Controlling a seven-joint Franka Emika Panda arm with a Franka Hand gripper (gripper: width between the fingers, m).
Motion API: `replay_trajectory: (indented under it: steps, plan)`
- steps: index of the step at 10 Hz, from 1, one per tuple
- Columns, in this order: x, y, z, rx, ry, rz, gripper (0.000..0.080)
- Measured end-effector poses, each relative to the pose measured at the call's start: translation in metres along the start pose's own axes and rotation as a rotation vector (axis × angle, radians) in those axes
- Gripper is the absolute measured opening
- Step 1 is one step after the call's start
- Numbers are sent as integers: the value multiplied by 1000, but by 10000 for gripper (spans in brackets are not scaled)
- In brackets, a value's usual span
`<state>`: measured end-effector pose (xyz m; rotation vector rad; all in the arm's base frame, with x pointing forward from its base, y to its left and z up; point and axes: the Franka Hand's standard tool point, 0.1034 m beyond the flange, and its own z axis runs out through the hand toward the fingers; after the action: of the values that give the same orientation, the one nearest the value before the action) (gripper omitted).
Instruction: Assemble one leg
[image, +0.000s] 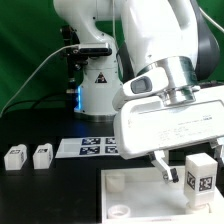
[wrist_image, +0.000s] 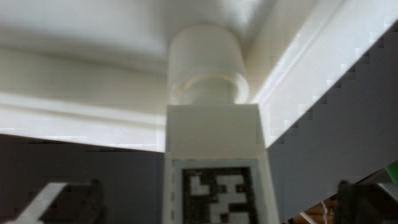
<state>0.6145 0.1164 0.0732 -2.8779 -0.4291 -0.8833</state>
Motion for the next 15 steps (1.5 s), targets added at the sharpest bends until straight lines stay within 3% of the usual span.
replay_trajectory:
  steps: [3,4,5,6,7,8,12,13,15]
  plan:
    - [19,1,-26,18,-123,2,649]
    - [29,1,-30,12,-111,0,649]
    - [28,4,-29,14,-135,3,649]
    - [22,-4,-26,45,-260,40,649]
    - [27,-9,-26,70,-375,53,649]
    - [37,-4,-26,80,-457,48,649]
    - [15,-10,-16,146,-790,27,649]
    - [19,-7,-8,142,-757,27,649]
    - [12,-5,-4,142,-761,32,649]
